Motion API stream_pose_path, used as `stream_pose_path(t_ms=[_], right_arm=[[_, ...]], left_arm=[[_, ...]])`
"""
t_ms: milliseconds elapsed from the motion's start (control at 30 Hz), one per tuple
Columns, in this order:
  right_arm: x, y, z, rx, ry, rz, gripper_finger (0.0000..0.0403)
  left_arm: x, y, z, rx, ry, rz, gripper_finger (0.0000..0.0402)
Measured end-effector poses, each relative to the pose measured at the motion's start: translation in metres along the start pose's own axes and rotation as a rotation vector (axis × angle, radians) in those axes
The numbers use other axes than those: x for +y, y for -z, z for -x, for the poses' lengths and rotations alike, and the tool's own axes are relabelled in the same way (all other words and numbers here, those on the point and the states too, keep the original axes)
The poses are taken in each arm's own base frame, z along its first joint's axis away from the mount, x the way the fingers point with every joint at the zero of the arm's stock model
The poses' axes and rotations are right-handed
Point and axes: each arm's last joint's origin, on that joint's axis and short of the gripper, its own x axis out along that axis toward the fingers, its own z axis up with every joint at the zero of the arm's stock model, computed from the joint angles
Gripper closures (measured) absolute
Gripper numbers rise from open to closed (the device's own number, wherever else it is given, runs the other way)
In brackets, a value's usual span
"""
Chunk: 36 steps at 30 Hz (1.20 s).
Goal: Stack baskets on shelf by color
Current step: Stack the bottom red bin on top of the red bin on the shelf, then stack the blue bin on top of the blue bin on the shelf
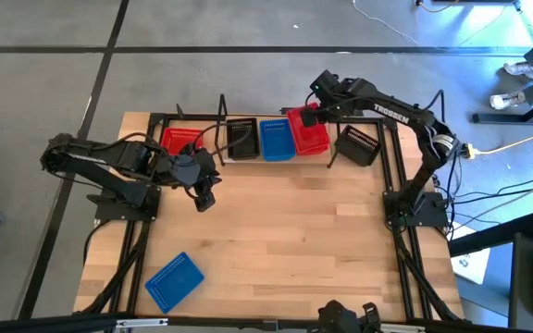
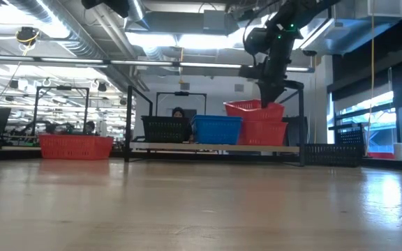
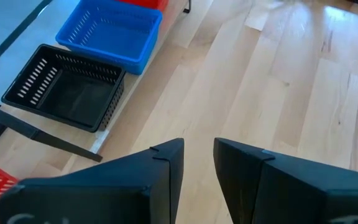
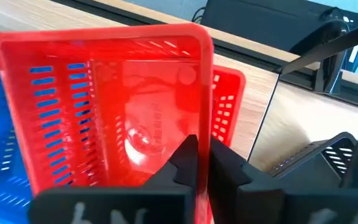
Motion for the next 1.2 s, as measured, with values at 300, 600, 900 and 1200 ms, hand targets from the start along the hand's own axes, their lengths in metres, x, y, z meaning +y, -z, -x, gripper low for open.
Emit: stream_pose_path(t_ms=[300, 600, 900, 1200], right_arm=[[0.003, -0.002, -0.004, 0.008, -0.056, -0.002, 0.0334], [0.005, -0.005, 0.001, -0.008, -0.065, -0.043, 0.0318], [0.012, -0.020, 0.036, -0.086, -0.061, 0.028, 0.0318], [0.027, -0.016, 0.072, -0.118, -0.094, 0.224, 0.0318]], left_arm=[[0.000, 0.000, 0.000, 0.000, 0.000, 0.001, 0.0321], [0.000, 0.000, 0.000, 0.001, 0.000, 0.031, 0.0321], [0.004, 0.008, 0.000, 0.075, -0.035, 0.171, 0.0321], [0.003, 0.017, 0.002, 0.235, 0.041, 0.343, 0.0321]])
